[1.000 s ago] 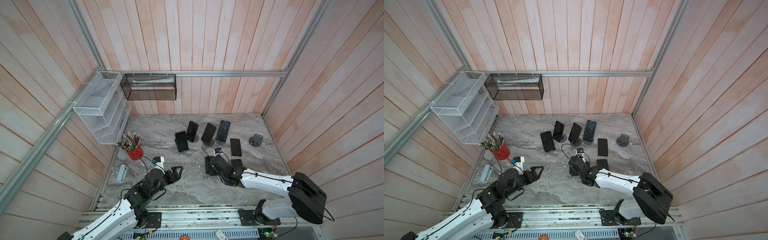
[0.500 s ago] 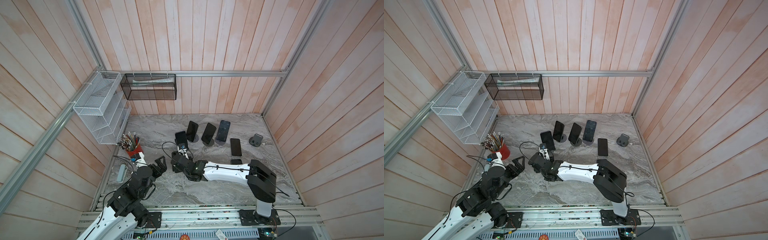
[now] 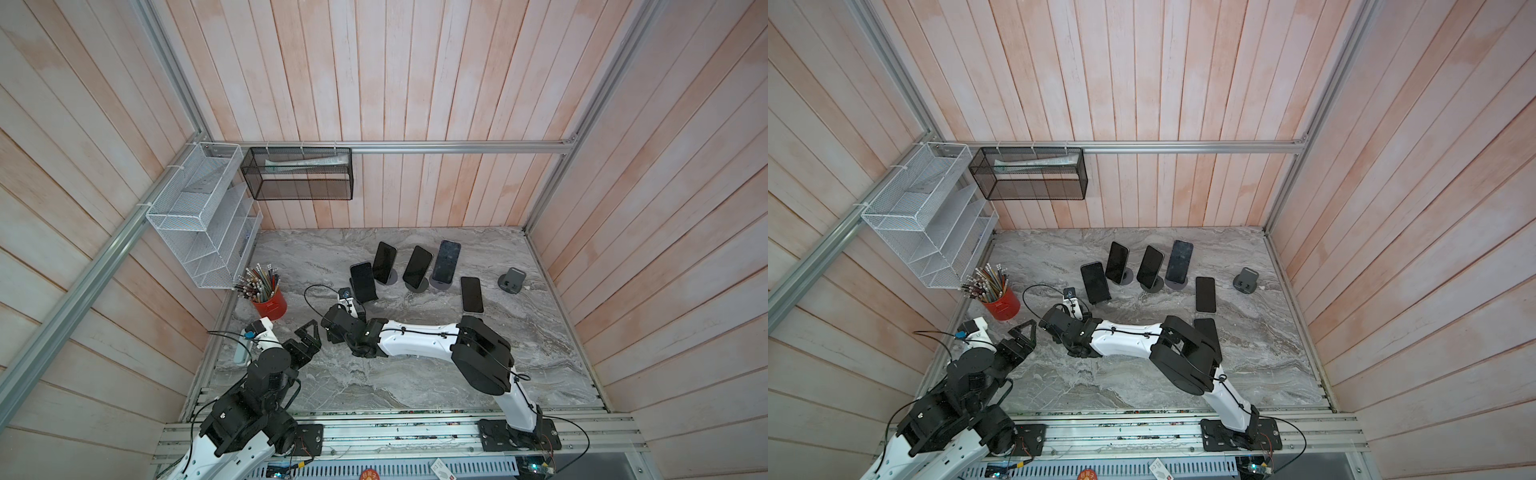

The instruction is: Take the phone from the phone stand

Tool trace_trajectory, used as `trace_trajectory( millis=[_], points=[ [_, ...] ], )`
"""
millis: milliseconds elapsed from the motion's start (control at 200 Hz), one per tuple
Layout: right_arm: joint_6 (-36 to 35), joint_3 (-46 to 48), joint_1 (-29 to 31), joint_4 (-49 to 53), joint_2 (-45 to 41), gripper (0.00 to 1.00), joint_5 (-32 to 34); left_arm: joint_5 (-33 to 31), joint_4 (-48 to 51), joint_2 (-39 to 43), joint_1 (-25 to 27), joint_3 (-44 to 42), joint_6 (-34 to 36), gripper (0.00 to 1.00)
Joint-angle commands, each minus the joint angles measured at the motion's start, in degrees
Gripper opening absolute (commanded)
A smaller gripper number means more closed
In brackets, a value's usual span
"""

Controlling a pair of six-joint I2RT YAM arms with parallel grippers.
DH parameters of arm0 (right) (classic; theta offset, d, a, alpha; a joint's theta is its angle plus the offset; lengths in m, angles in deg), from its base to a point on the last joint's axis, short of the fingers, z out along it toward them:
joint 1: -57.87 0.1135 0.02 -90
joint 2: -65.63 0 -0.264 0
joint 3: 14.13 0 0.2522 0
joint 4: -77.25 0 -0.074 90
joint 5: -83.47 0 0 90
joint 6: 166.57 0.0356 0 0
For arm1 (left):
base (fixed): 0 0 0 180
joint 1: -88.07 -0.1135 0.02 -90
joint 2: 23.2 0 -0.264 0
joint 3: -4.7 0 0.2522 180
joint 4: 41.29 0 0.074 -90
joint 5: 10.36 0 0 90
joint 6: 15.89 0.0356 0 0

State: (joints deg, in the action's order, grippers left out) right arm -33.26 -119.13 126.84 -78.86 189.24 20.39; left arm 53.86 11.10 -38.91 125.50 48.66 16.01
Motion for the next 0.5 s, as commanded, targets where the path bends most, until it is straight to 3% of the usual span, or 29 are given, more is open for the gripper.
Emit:
trace_trajectory(
  millis=[0,145,295,495],
  points=[
    [-1.2,-0.7,0.6,-0.1,-0.1,0.83,-1.3,0.8,-0.9,0.0,-0.2,-0.4,1.4,0.99],
    [-5.9,3.2,0.8,-3.3,-5.9,0.91,-5.2,2.1,-2.2,-1.7,-0.3,0.4,2.2,0.99],
    [-7.4,11.2,1.2,-6.8,-15.6,0.93,-4.6,4.0,-4.5,-4.7,-0.3,1.4,3.8,0.99],
    [-9.6,23.0,1.1,-7.2,-29.7,0.93,1.3,7.4,-8.1,-9.7,-0.3,1.2,4.2,0.98]
  ],
)
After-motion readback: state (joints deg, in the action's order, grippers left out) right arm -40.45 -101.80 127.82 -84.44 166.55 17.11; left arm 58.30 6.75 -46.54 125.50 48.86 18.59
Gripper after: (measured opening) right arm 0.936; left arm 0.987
